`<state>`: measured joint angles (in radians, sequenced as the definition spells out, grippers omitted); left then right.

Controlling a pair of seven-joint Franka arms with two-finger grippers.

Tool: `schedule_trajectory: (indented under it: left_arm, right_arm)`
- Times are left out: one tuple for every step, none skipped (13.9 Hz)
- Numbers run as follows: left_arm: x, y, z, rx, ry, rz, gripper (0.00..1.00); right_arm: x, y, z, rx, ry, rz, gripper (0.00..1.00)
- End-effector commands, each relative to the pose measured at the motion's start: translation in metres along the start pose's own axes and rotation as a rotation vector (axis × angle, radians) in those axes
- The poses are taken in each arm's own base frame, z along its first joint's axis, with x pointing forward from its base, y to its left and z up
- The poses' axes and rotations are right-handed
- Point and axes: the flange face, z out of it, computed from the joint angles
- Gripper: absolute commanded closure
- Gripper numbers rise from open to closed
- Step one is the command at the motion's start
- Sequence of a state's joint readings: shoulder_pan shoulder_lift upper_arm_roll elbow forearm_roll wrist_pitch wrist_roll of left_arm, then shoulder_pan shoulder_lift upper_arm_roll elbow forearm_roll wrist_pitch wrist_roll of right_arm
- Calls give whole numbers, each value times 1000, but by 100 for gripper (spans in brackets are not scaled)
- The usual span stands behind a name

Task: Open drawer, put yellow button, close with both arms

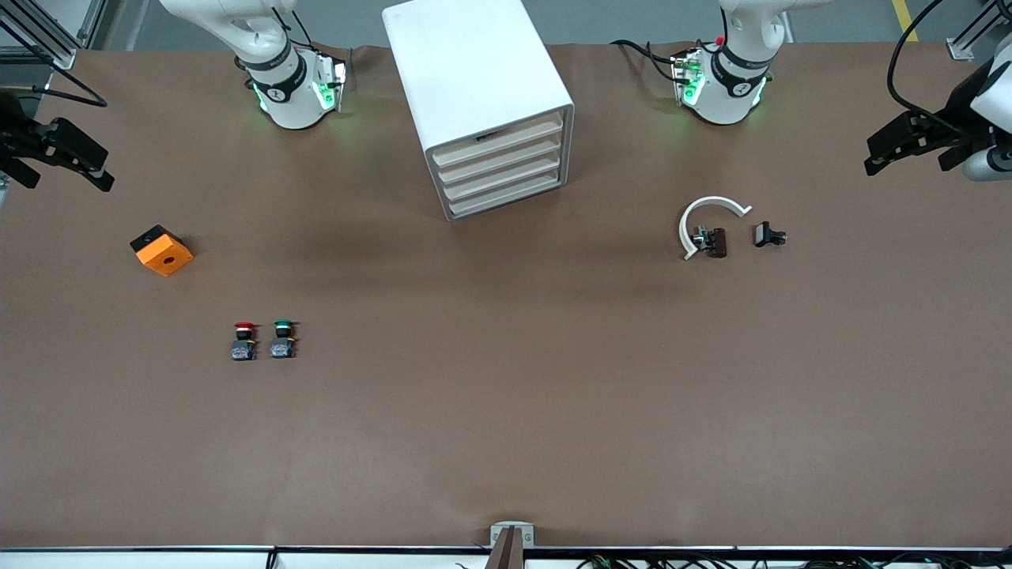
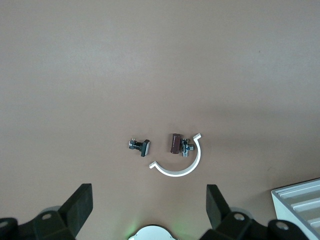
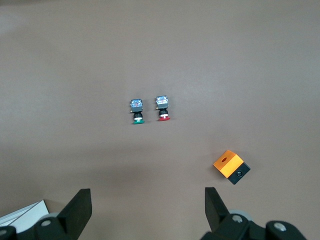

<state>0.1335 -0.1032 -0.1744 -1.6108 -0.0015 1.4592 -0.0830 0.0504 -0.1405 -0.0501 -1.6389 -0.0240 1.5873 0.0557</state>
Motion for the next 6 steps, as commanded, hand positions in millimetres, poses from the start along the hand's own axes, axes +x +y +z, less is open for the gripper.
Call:
schedule_trajectory:
  left_arm:
    - [1,-2,-5,0,-8,-7,0]
    - [1,-1,-5,0,-8,-7,0]
    - [1,-2,-4,0,-10,-8,0]
    - [1,-3,-4,0,-10,-13,0]
    - [1,-4,-4,0,-10,-16,0]
    - [2,-5,-4,-1,-10,-18,0]
  right_arm:
    - [3,2,-4,-3,-1,0,0]
    - [3,3,-4,-3,-1,2,0]
    - [3,2,-4,-3,-1,0,0]
    - [3,3,-4,-3,-1,2,0]
    - [3,2,-4,-3,0,0,0]
    - [3,3,-4,-3,-3,2,0]
